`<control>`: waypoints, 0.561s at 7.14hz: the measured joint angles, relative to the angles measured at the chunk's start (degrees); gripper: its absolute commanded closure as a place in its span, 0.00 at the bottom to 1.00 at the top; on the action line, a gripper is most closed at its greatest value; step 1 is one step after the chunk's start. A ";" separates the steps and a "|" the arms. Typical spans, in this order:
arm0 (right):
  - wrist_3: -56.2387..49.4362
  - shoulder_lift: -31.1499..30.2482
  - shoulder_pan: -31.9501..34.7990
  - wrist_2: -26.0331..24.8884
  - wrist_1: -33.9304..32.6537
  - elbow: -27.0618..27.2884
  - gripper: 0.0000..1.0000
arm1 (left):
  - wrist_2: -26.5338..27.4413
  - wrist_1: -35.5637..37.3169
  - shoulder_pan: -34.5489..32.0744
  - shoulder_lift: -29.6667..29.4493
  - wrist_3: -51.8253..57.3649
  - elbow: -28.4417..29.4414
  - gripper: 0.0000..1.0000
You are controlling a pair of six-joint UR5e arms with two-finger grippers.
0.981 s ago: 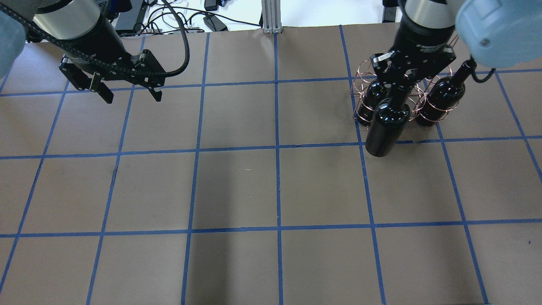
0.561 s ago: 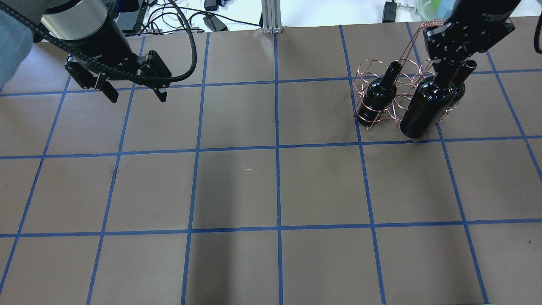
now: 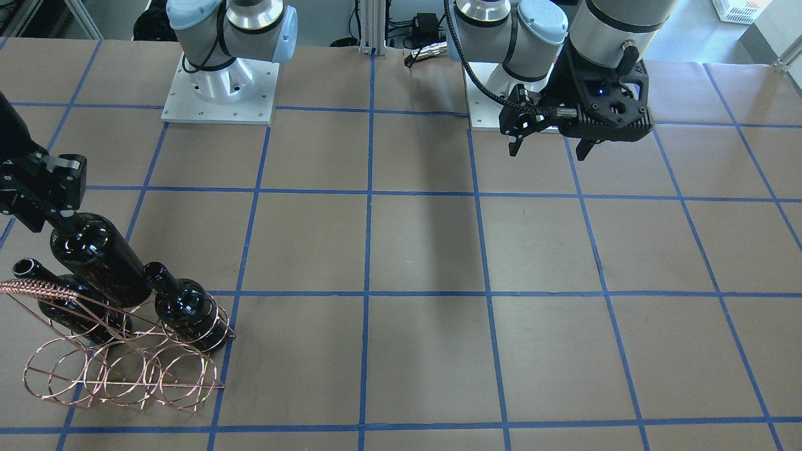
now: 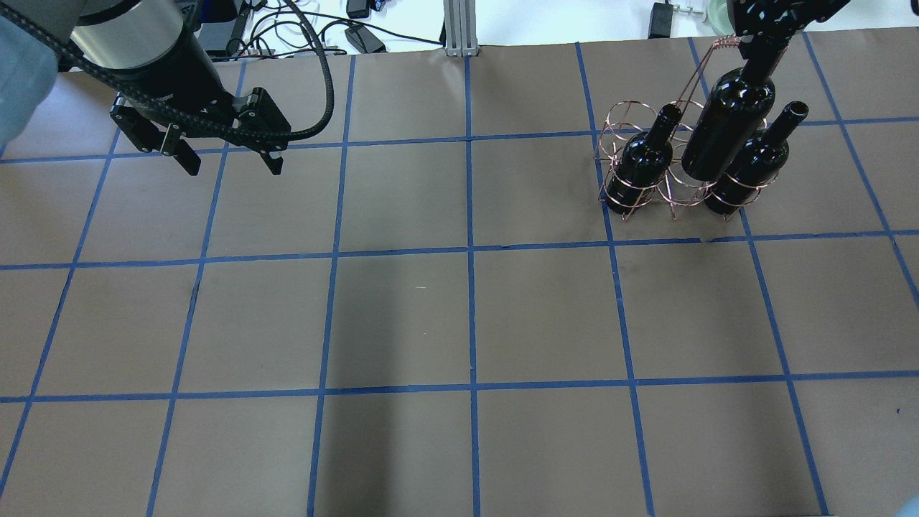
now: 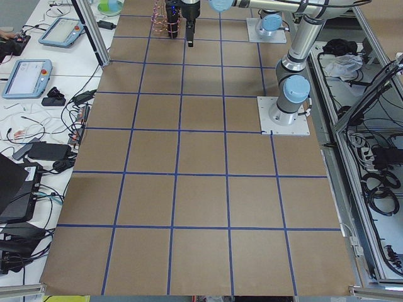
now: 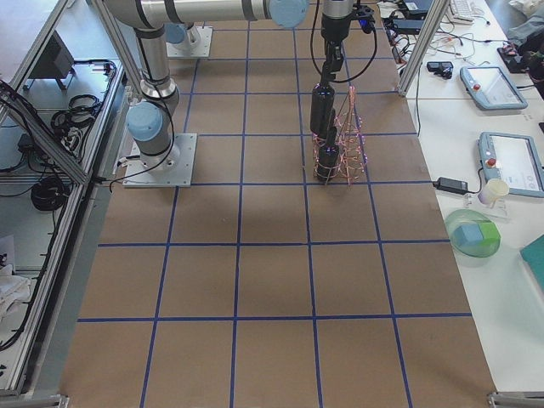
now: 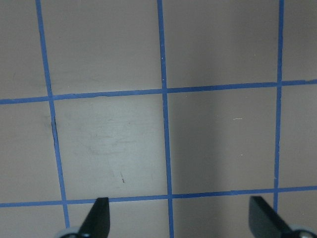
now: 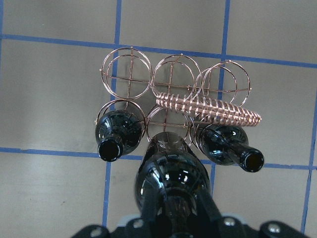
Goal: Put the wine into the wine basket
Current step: 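Carry the bottle with the right gripper over the copper wine rack, then lower the bottle into the empty rack slot and open the right gripper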
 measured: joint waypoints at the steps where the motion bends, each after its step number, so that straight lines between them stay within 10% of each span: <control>1: -0.30 1.12 0.00 0.19 -0.71 -0.42 0.91 | 0.06 -0.01 0.00 0.04 0.02 -0.08 0.00; 4: -2.46 3.10 -0.11 0.43 -2.22 -0.48 0.91 | 0.38 0.04 0.07 0.07 0.01 -0.22 0.00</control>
